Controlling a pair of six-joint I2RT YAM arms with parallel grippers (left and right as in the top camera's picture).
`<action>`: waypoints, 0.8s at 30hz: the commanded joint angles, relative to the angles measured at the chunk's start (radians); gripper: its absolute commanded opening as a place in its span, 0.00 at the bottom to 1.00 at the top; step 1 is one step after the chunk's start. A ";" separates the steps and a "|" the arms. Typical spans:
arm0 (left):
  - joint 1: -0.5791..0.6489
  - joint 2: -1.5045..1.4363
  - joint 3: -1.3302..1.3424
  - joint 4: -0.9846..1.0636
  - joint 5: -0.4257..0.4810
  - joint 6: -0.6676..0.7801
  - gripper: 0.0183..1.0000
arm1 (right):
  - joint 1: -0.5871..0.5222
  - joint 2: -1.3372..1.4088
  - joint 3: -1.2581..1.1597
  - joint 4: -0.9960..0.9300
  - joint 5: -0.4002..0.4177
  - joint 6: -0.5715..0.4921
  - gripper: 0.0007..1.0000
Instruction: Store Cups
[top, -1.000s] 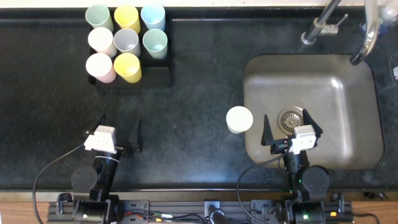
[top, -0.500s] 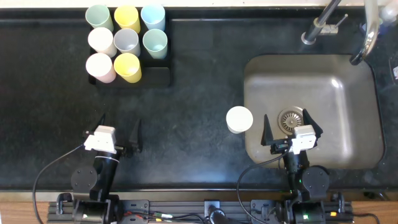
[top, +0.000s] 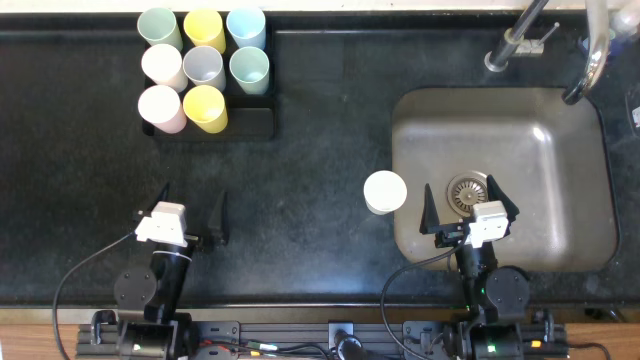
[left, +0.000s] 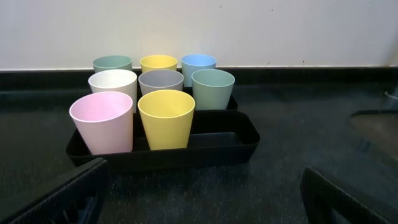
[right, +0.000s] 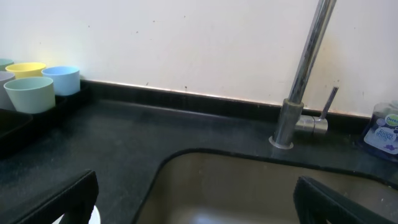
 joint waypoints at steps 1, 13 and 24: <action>0.008 -0.010 -0.001 -0.006 -0.005 0.021 1.00 | -0.006 -0.008 -0.013 0.005 -0.004 -0.003 1.00; 0.008 -0.010 -0.001 -0.006 -0.005 0.021 1.00 | -0.006 -0.008 -0.013 0.013 -0.003 -0.003 1.00; 0.008 -0.010 -0.001 -0.005 -0.005 0.021 1.00 | -0.006 0.305 0.293 -0.054 -0.018 -0.025 1.00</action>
